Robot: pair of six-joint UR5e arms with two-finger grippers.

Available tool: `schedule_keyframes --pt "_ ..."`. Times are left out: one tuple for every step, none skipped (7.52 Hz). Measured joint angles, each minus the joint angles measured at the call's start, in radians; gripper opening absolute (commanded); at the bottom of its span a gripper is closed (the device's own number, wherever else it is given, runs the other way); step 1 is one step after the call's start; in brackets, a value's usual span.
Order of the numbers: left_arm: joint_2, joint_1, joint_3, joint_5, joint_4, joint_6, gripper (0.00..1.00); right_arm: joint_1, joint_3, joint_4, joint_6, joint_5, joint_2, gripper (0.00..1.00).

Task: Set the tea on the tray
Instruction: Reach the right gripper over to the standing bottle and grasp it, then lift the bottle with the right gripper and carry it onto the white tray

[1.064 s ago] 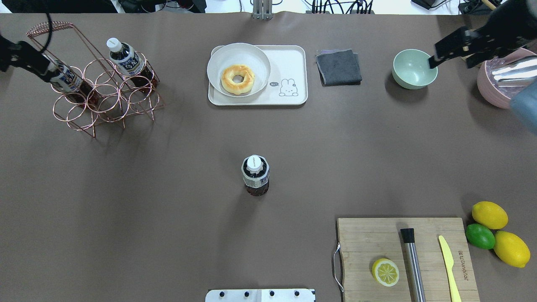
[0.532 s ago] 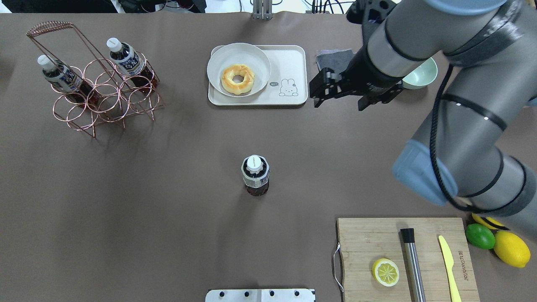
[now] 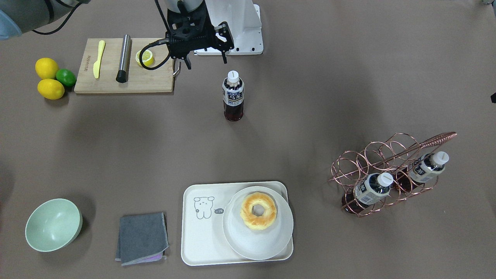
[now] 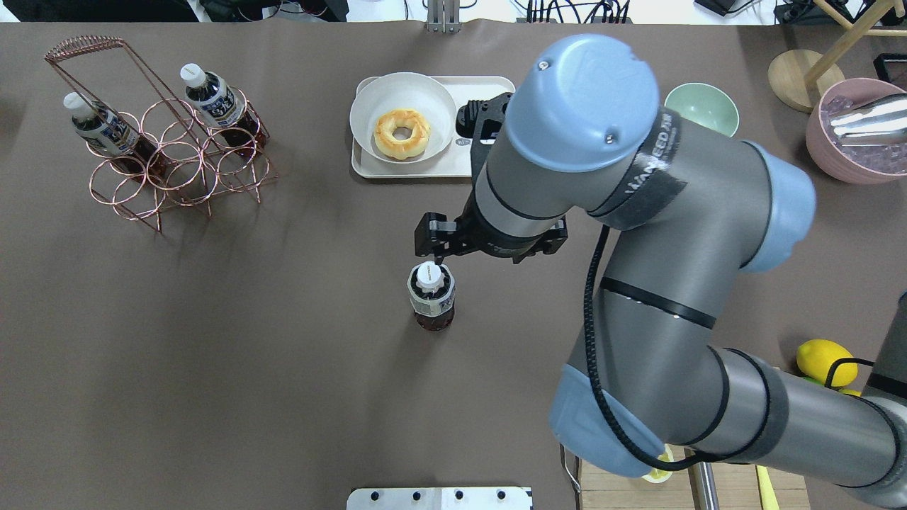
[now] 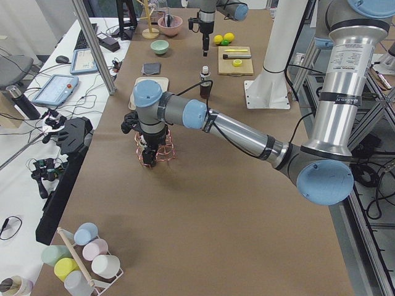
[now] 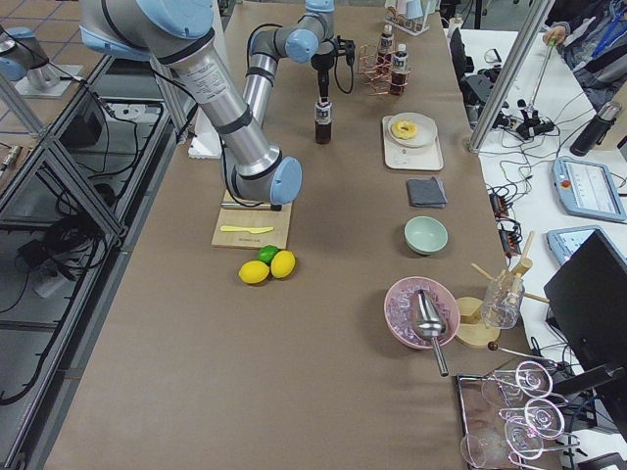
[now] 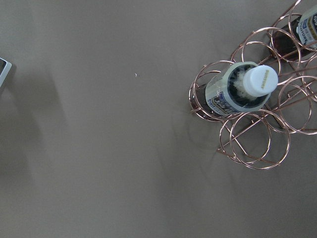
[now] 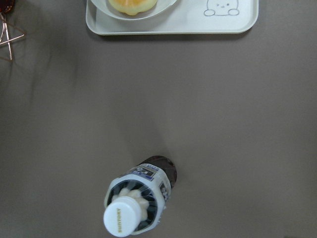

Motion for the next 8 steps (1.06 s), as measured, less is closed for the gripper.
schedule_keyframes --pt "0.004 -0.001 -0.004 -0.001 -0.001 0.0 0.97 -0.032 -0.043 -0.012 0.02 -0.026 0.043 0.94" --pt "0.007 -0.002 -0.007 -0.002 -0.001 0.001 0.97 -0.059 -0.091 -0.022 0.029 -0.055 0.084 0.87" --pt "0.008 -0.002 -0.009 -0.003 -0.001 0.001 0.97 -0.078 -0.122 -0.025 0.032 -0.072 0.11 0.81" --pt "0.01 -0.002 -0.014 -0.004 -0.001 0.001 0.97 -0.09 -0.144 -0.027 0.033 -0.081 0.121 0.8" --pt "0.015 -0.005 -0.021 -0.008 -0.002 0.001 0.97 -0.095 -0.166 -0.026 0.033 -0.089 0.126 0.79" --pt "0.027 -0.006 -0.032 -0.017 -0.007 -0.001 0.97 -0.098 -0.185 -0.025 0.033 -0.102 0.129 0.74" --pt "0.042 -0.007 -0.041 -0.026 -0.018 -0.004 0.97 -0.099 -0.199 -0.024 0.033 -0.111 0.131 0.64" --pt "0.052 -0.007 -0.046 -0.03 -0.028 -0.006 0.97 -0.101 -0.206 -0.024 0.033 -0.115 0.13 0.48"
